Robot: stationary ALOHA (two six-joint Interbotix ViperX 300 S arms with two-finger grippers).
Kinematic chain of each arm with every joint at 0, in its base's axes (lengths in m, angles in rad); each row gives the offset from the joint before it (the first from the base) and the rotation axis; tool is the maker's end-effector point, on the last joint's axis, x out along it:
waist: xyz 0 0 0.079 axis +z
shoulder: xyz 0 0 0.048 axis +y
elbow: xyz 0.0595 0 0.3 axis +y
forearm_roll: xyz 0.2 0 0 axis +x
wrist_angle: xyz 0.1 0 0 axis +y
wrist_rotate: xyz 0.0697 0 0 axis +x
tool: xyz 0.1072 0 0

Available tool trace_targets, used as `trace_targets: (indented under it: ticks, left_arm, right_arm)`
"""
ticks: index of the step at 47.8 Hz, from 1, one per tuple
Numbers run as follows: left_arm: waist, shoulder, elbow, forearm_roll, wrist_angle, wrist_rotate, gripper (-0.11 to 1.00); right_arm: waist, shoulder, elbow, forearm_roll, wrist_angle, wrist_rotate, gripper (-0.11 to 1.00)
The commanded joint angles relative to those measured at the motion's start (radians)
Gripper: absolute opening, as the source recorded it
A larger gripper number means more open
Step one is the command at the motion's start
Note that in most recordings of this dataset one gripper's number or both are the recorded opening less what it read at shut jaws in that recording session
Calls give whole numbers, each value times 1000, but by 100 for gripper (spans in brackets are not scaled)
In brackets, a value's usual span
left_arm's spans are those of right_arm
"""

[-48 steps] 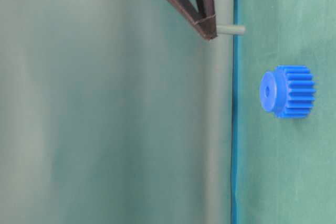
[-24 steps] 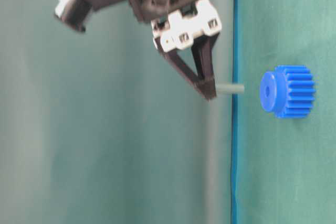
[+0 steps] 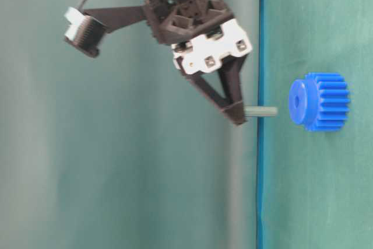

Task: Insert the shaft placed at a random location into the center hole of the small gear at another random location.
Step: 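Lift the shaft upright and carry it over the blue gear's hole, then lower the shaft into the gear's center hole with the right gripper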

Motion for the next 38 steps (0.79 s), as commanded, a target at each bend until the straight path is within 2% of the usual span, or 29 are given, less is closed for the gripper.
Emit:
trace_targets:
  ticks: [1, 27, 38]
  left_arm:
    - [2, 9, -9, -2, -5, -2, 0]
    - [2, 8, -9, -2, 2, -2, 0]
    - [2, 8, -11, -2, 2, -2, 0]
  right_arm:
    - [-2, 6, -9, 2, -11, -2, 15]
    - [-2, 28, -8, 5, -12, 0, 15]
    - [-2, -14, -6, 3, -28, -2, 15]
